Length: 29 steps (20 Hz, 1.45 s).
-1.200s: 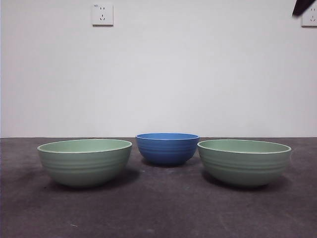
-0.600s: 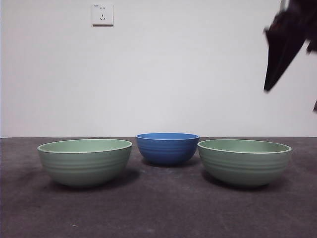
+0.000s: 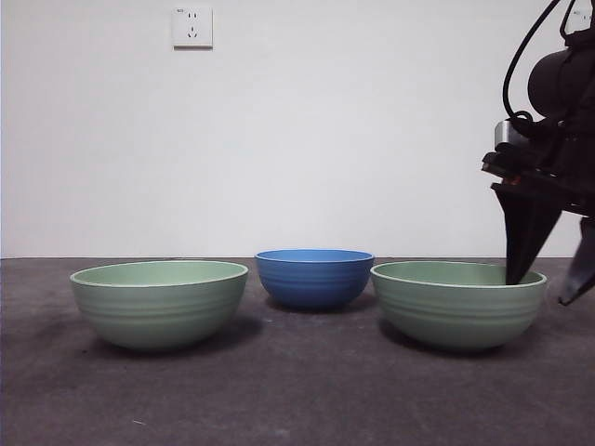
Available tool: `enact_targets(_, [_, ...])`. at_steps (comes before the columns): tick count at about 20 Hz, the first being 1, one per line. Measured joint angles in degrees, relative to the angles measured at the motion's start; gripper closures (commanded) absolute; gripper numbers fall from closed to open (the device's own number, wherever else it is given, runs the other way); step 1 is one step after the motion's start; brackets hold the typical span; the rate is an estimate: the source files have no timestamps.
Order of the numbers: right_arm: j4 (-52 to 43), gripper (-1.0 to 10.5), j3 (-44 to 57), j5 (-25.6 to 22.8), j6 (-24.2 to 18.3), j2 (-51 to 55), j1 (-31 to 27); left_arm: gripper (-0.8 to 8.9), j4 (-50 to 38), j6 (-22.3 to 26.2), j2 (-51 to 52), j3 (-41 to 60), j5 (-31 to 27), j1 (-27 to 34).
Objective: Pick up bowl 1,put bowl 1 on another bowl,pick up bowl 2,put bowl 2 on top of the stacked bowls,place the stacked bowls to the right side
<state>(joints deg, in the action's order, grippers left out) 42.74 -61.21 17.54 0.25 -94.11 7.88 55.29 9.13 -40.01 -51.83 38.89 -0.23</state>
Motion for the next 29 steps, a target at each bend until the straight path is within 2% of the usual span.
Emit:
enact_targets(3, [-1.0, 9.5, 0.0, 0.0, 0.0, 0.0, 0.0, 2.47, 0.0, 0.0, 0.0, 0.0, 0.0, 0.0])
enact_targets(12, [-0.9, 9.6, 0.0, 0.1, 0.0, 0.3, 0.0, 2.47, 0.0, 0.0, 0.0, 0.0, 0.0, 0.0])
enact_targets(15, [-0.2, 9.6, -0.7, 0.0, 0.6, 4.7, 0.7, 2.47, 0.0, 0.0, 0.0, 0.0, -0.2, 0.0])
enact_targets(19, [2.3, 9.6, -10.7, -0.1, 2.2, 8.7, 4.1, 2.47, 0.0, 0.0, -1.1, 0.0, -0.4, 0.0])
enact_targets(22, [2.6, 9.6, -19.4, -3.4, 2.8, 8.0, 8.1, 2.47, 0.0, -0.1, -1.7, 0.0, -1.2, 0.0])
enact_targets(25, [2.5, 9.6, -29.0, -4.5, 3.7, 3.8, 11.1, 2.47, -0.1, -0.2, -1.6, 0.0, -1.3, -0.6])
enact_targets(29, [4.0, 9.6, -40.1, -4.6, 4.7, -7.8, 13.1, 2.47, -0.1, -0.2, -1.6, 0.0, -1.4, -2.5])
